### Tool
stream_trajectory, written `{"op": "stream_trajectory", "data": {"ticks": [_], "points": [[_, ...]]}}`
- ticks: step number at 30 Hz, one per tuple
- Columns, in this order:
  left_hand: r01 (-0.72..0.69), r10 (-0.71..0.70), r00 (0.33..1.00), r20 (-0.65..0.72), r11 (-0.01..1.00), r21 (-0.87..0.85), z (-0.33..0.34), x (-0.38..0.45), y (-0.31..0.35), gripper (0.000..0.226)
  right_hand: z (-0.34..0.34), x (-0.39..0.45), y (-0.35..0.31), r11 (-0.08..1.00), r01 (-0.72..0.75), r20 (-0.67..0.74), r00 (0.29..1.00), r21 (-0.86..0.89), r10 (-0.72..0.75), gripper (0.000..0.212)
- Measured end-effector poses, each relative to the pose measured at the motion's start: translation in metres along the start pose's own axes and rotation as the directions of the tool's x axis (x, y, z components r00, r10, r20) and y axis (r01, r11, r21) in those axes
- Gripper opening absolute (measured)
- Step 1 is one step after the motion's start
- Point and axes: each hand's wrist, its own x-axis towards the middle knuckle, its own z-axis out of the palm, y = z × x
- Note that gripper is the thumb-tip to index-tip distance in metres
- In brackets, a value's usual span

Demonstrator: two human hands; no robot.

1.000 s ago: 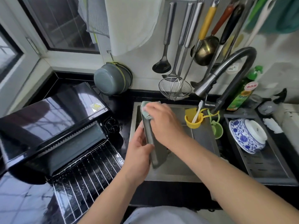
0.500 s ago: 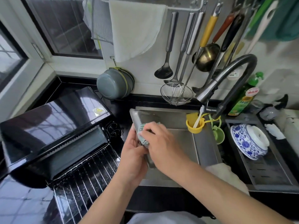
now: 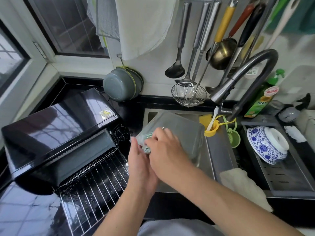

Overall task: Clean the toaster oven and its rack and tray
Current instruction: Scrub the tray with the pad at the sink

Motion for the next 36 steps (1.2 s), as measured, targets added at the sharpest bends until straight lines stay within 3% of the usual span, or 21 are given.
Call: {"op": "stream_trajectory", "data": {"ticks": [6, 9, 14, 17, 19, 22, 23, 26, 27, 29, 31, 32, 34, 36], "points": [[-0.219, 0.21, 0.955, -0.209, 0.975, -0.023, -0.011, 0.019, 0.015, 0.035, 0.011, -0.051, 0.045, 0.993, -0.063, -0.132, 0.99, -0.103, 0.049, 0.028], [-0.21, 0.198, 0.953, -0.23, 0.977, -0.028, -0.009, 0.016, 0.016, 0.034, 0.015, -0.062, 0.063, 0.991, -0.111, -0.228, 0.969, -0.071, 0.092, 0.035], [-0.194, 0.164, 0.954, -0.251, 0.976, -0.098, -0.008, 0.011, 0.001, 0.036, 0.015, -0.077, 0.063, 0.99, -0.142, -0.408, 0.903, 0.003, 0.131, 0.03], [-0.208, 0.175, 0.952, -0.252, 0.972, -0.11, -0.006, 0.01, -0.004, 0.035, 0.02, -0.081, 0.07, 0.976, -0.201, -0.413, 0.884, 0.085, 0.218, 0.031], [-0.208, 0.172, 0.949, -0.266, 0.971, -0.116, -0.009, 0.012, -0.004, 0.035, 0.019, -0.077, 0.073, 0.929, -0.283, -0.361, 0.862, 0.237, 0.355, 0.032], [-0.203, 0.171, 0.946, -0.276, 0.975, -0.091, -0.014, 0.013, -0.004, 0.037, 0.009, -0.065, 0.078, 0.651, -0.419, -0.085, 0.798, 0.633, 0.597, 0.028], [-0.196, 0.166, 0.949, -0.268, 0.976, -0.091, -0.014, 0.013, -0.005, 0.038, 0.007, -0.063, 0.079, 0.526, -0.43, 0.012, 0.782, 0.733, 0.623, 0.023], [-0.186, 0.155, 0.958, -0.242, 0.976, -0.11, -0.012, 0.013, -0.008, 0.037, 0.008, -0.064, 0.077, 0.101, -0.346, 0.221, 0.771, 0.933, 0.598, 0.038], [-0.18, 0.155, 0.963, -0.221, 0.979, -0.096, -0.011, 0.014, -0.01, 0.032, 0.011, -0.064, 0.073, 0.03, -0.326, 0.251, 0.782, 0.945, 0.571, 0.038], [-0.164, 0.153, 0.975, -0.163, 0.985, -0.057, -0.007, 0.016, -0.015, 0.017, 0.02, -0.065, 0.059, 0.07, -0.324, 0.239, 0.812, 0.944, 0.532, 0.027], [-0.143, 0.132, 0.978, -0.164, 0.988, -0.057, -0.005, 0.018, -0.019, 0.031, 0.029, -0.062, 0.05, 0.177, -0.32, 0.179, 0.821, 0.931, 0.543, 0.018], [-0.136, 0.122, 0.978, -0.172, 0.988, -0.074, -0.005, 0.02, -0.02, 0.039, 0.031, -0.059, 0.049, 0.178, -0.322, 0.171, 0.806, 0.93, 0.566, 0.016], [-0.118, 0.104, 0.982, -0.156, 0.989, -0.085, -0.01, 0.019, -0.02, 0.052, 0.03, -0.051, 0.053, 0.04, -0.316, 0.216, 0.729, 0.948, 0.65, 0.02], [-0.09, 0.085, 0.992, -0.096, 0.995, -0.05, -0.016, 0.012, -0.022, 0.062, 0.026, -0.042, 0.066, -0.227, -0.26, 0.342, 0.607, 0.939, 0.717, 0.031]]}}
